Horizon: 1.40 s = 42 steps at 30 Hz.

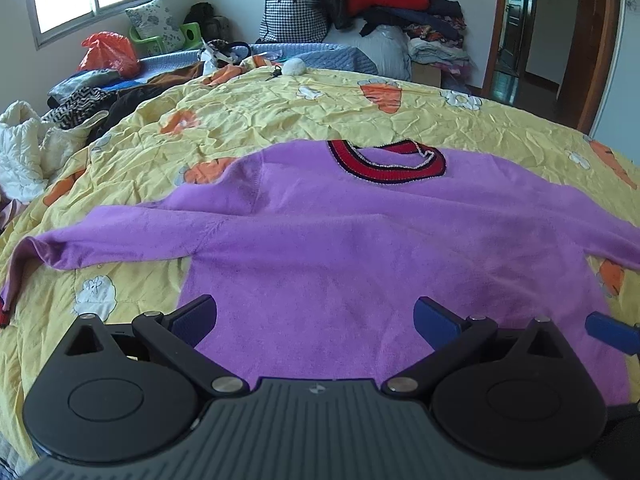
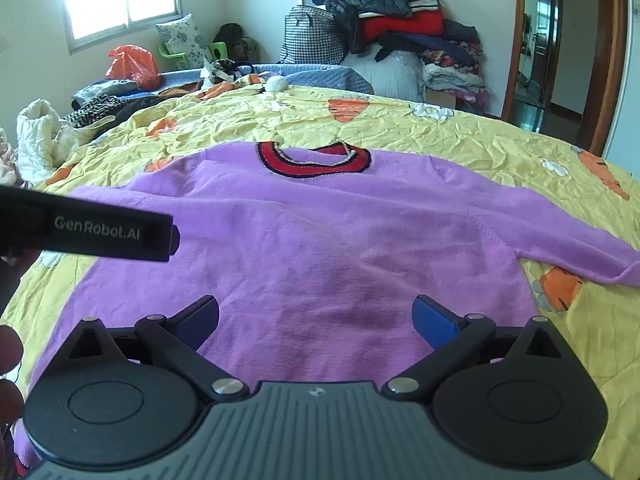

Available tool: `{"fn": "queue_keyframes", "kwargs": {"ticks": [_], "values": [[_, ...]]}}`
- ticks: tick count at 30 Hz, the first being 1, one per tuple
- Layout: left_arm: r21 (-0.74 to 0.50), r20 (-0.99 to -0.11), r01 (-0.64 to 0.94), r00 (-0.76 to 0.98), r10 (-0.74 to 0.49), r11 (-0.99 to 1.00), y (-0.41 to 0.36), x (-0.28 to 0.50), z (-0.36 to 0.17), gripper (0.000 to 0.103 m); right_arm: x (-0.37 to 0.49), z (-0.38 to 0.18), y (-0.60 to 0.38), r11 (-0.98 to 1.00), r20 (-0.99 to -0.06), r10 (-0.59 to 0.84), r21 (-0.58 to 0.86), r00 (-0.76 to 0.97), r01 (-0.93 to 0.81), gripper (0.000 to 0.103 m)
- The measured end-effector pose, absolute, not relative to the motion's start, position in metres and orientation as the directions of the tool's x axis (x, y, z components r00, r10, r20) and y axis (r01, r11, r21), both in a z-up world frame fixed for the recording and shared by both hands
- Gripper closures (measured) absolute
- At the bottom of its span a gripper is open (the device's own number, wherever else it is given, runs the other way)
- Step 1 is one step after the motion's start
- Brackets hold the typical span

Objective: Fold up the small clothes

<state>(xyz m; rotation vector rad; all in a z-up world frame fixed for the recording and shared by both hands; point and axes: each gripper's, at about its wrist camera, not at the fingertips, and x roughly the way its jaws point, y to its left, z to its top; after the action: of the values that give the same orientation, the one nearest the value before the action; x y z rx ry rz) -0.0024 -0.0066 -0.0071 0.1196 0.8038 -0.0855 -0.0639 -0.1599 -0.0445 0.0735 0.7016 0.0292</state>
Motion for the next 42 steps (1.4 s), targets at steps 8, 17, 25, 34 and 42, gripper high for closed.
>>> {"fn": "queue_keyframes", "kwargs": {"ticks": [8,17,25,34,42], "values": [[0.109,-0.684,0.141,0.729,-0.028,0.984,-0.017,-0.002,-0.006,0.0,-0.054,-0.049,-0.176,0.999,-0.651,0.017,0.05,0.759,0.021,0.0],[0.175,-0.674,0.149,0.738,0.008,0.973,-0.029,0.019,-0.016,0.0,-0.03,-0.048,-0.303,0.979,-0.573,-0.186,-0.04,0.798,0.199,0.0],[0.114,-0.732,0.284,0.671,-0.113,0.952,-0.058,0.033,-0.045,0.0,0.008,-0.064,-0.509,0.866,-0.618,-0.462,-0.16,0.636,0.474,0.0],[0.095,-0.738,0.355,0.652,-0.174,0.93,-0.079,0.033,-0.061,0.0,0.053,-0.097,-0.62,0.811,-0.78,-0.381,-0.024,0.496,0.585,0.043],[0.063,-0.78,0.353,0.601,-0.174,0.934,-0.072,0.04,-0.066,0.0,0.057,-0.113,-0.635,0.799,-0.795,-0.374,-0.015,0.477,0.601,0.098]]}}
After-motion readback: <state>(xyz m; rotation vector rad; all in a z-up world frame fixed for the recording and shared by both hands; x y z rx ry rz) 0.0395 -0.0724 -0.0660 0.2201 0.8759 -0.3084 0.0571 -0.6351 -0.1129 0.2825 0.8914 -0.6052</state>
